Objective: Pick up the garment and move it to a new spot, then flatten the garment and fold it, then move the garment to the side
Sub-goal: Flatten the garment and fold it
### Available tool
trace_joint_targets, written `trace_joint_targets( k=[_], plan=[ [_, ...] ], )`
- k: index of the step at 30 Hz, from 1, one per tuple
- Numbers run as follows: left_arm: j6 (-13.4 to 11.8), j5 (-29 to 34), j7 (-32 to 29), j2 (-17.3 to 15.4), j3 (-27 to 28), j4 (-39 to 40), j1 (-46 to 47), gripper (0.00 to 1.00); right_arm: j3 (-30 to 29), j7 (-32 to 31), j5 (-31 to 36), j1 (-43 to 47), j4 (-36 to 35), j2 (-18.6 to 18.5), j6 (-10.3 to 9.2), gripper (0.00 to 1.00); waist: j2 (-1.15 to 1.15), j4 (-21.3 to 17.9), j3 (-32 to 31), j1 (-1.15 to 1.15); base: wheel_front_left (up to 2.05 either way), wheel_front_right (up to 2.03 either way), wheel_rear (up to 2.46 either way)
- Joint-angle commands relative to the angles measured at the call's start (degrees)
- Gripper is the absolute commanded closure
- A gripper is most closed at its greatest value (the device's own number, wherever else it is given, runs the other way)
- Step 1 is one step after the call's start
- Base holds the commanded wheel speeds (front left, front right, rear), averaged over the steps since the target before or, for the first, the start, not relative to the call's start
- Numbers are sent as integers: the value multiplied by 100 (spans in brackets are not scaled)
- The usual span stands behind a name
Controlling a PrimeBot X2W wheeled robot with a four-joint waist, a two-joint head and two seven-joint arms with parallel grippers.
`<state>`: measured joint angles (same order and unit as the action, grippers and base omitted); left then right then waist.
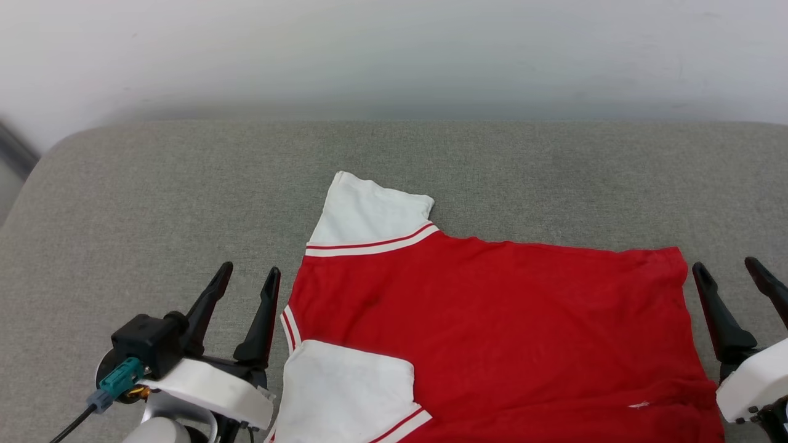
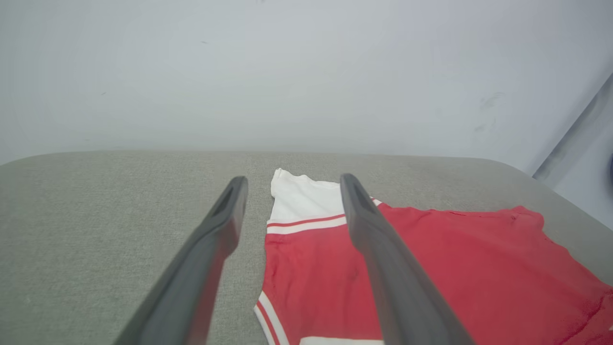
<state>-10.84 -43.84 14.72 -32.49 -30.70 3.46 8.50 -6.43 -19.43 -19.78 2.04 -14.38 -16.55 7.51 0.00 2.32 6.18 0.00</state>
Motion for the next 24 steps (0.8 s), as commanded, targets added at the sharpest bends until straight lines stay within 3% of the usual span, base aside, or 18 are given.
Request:
trace_joint_targets(
  k=[1, 5, 13, 18, 24],
  plan=[
    [-30, 108, 35, 116, 104, -18, 9, 0, 9, 217, 101, -85, -31, 101, -4, 0, 0, -12, 11, 0, 0, 0, 0],
    [109, 675, 55, 622, 657, 104, -171, 0, -1, 1085, 343, -84, -41, 471, -3, 0, 0, -27, 59, 0, 0, 0, 0],
    [852, 1510, 46, 1343, 1445, -35, -540, 0, -76, 2379, 362, 86, 281, 962, -3, 0, 0, -44, 101, 0, 0, 0, 0],
    [1259, 1733, 47, 1639, 1778, -250, -613, 0, 48, 2745, 508, 173, 573, 948, -3, 0, 0, -69, 73, 0, 0, 0, 0],
    [1557, 1908, 47, 1738, 1963, -493, -532, 0, 160, 2851, 470, 26, 719, 889, -3, 0, 0, -180, 122, 0, 0, 0, 0]
  ],
)
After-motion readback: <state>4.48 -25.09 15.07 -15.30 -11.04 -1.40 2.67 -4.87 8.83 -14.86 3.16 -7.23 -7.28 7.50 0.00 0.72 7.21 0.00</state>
